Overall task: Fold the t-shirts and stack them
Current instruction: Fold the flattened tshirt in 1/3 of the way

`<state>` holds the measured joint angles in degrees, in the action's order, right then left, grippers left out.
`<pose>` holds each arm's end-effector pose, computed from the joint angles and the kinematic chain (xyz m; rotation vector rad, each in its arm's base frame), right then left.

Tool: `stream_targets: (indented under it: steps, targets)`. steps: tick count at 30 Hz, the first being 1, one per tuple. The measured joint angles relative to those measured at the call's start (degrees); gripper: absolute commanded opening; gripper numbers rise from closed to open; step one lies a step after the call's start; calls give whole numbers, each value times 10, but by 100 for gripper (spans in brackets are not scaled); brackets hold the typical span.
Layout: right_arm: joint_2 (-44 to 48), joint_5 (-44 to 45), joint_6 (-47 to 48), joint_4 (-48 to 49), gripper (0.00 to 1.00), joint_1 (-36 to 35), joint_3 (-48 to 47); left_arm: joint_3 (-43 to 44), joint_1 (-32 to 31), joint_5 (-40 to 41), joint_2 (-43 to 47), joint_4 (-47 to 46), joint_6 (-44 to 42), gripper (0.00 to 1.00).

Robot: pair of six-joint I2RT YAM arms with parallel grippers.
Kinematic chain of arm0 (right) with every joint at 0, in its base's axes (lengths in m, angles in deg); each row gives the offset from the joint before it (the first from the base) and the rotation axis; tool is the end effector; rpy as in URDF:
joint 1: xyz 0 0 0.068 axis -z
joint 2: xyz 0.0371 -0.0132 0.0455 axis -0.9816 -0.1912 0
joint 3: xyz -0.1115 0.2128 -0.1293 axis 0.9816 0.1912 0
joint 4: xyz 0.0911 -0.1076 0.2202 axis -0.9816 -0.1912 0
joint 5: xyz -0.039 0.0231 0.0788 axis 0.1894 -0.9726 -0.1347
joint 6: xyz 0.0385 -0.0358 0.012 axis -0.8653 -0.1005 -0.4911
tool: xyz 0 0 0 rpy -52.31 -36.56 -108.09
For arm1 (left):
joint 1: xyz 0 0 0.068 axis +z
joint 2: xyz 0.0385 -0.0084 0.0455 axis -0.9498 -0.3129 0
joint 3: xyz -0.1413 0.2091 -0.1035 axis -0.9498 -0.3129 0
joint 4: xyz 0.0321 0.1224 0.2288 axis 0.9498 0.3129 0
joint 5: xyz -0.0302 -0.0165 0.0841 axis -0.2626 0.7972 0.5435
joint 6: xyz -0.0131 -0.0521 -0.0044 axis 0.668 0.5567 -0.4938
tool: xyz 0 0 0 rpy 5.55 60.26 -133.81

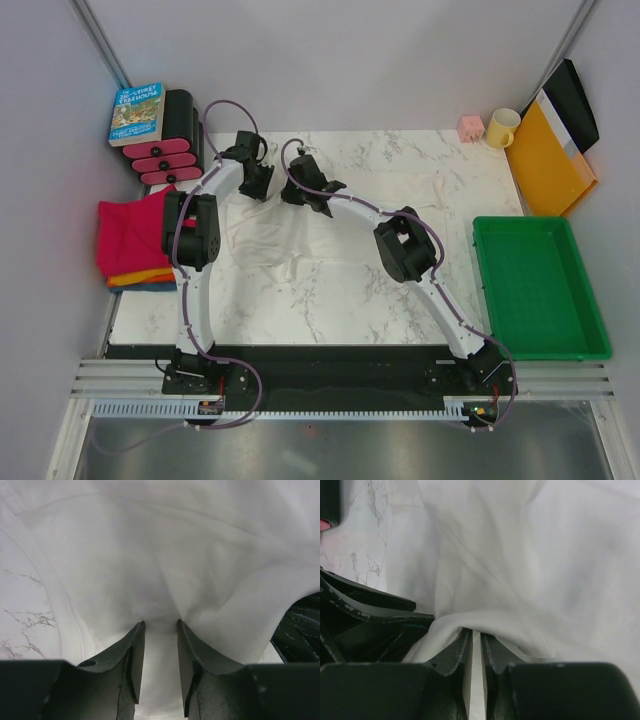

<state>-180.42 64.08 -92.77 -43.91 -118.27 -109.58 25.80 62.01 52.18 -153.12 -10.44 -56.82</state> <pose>0.4595 0.3732 0.1383 0.0684 2.2295 0.7303 0.4840 -0.0842 0.1667 0.4294 2.5791 -0.0475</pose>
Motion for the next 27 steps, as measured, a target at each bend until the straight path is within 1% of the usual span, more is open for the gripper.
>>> stream_targets:
  steps: [2,3,4,10,13,19,22,23,25,26,27]
  targets:
    - [0,0,0,-2,8,0,0,0,0,0,0,0,0,38]
    - [0,-1,0,-4,3,0,0,0,0,0,0,0,0,38]
    - [0,-1,0,-6,0,0,0,0,0,0,0,0,0,38]
    - [3,0,0,-8,0,0,9,-2,0,0,0,-3,0,38]
    - [19,1,0,-4,0,0,35,-3,0,0,0,-3,0,37]
    - [90,1,2,4,0,-5,143,-4,0,-1,0,-6,0,37]
    - [119,1,5,6,0,-13,180,-5,0,-1,0,-6,0,37]
    - [127,1,6,8,14,-17,190,-5,0,-1,0,-7,0,37]
    - [139,1,10,12,27,-26,205,-6,0,-2,0,-8,0,36]
    - [141,1,10,13,36,-29,209,-6,0,-2,0,-8,0,36]
    - [142,0,14,14,39,-33,210,-6,0,-2,0,-8,0,37]
